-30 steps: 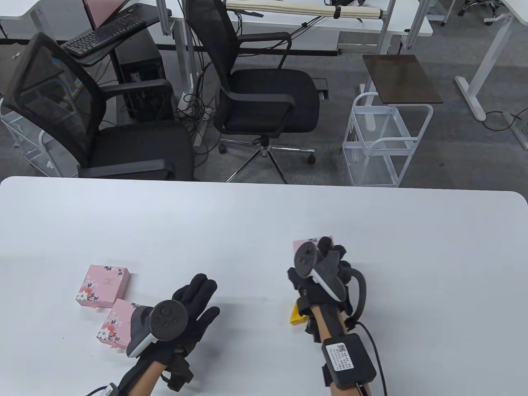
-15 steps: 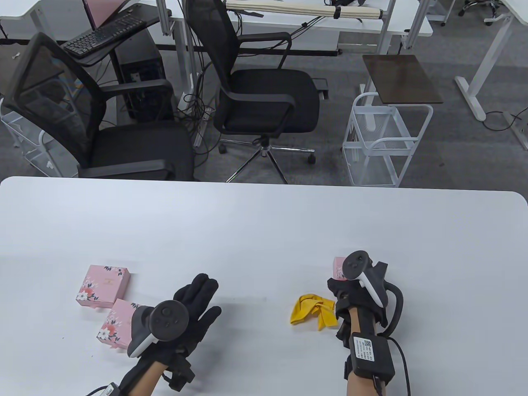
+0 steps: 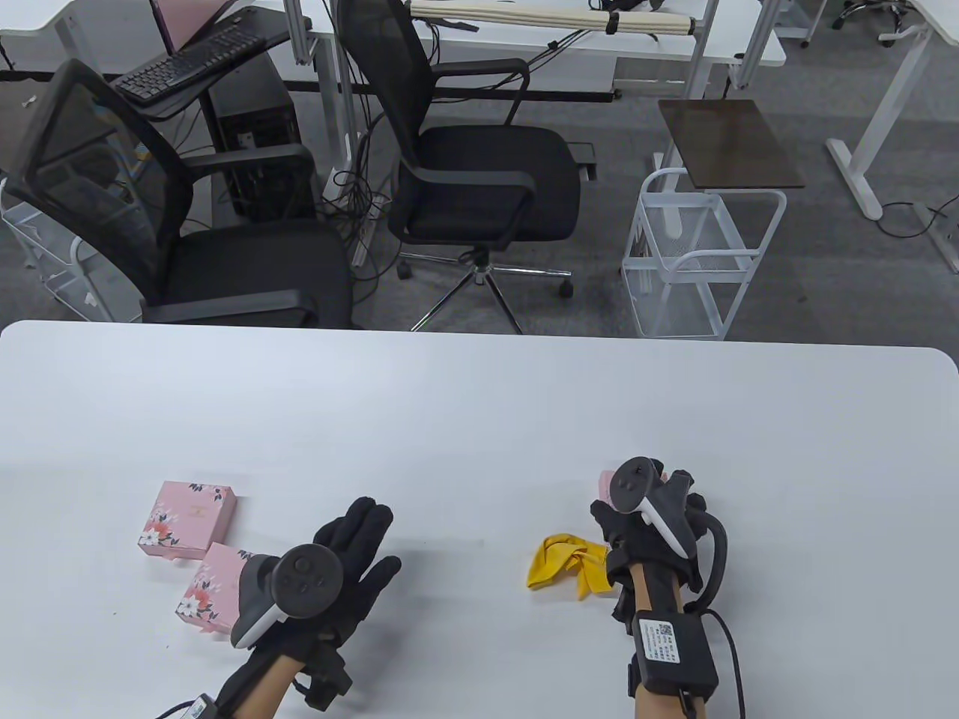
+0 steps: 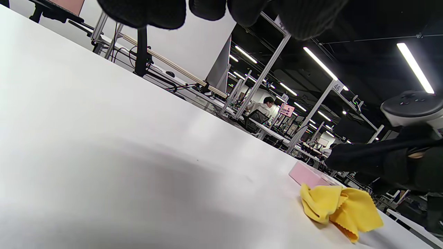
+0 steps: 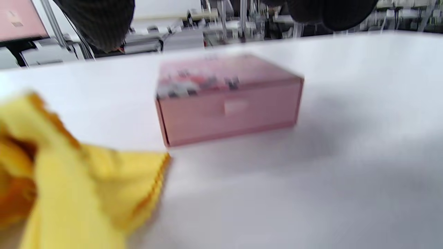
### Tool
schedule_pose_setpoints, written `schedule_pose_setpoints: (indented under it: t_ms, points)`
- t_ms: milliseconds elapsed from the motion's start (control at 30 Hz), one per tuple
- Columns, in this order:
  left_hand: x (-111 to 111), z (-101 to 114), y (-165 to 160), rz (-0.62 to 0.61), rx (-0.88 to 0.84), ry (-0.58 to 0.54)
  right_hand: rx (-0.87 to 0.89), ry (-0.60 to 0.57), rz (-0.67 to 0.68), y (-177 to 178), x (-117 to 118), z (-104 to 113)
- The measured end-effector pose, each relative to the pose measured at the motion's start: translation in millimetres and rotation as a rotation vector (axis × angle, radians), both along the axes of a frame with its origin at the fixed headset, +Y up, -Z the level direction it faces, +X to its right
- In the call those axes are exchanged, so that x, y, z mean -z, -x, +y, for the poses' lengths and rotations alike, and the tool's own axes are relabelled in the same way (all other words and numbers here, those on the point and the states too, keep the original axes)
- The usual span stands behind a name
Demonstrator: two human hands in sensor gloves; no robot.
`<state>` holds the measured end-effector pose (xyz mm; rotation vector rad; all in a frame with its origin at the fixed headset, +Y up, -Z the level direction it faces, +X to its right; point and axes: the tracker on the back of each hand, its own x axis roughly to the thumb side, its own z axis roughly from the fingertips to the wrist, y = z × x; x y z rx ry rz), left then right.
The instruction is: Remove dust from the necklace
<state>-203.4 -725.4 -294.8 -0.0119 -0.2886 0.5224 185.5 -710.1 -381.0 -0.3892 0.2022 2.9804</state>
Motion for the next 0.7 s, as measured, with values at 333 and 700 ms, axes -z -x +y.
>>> schedule_pose_setpoints:
  t_ms: [333,700]
  points:
    - [-0.9,17.8,40.7,0.233,0.023,-0.029,0.108,-0.379,0.292,88.6,-70.9,29.2]
    - [6.7,-0.6,93.0,0.554,0.362,0.433,0.206,-0.323,0.376,110.9,-95.0,8.6]
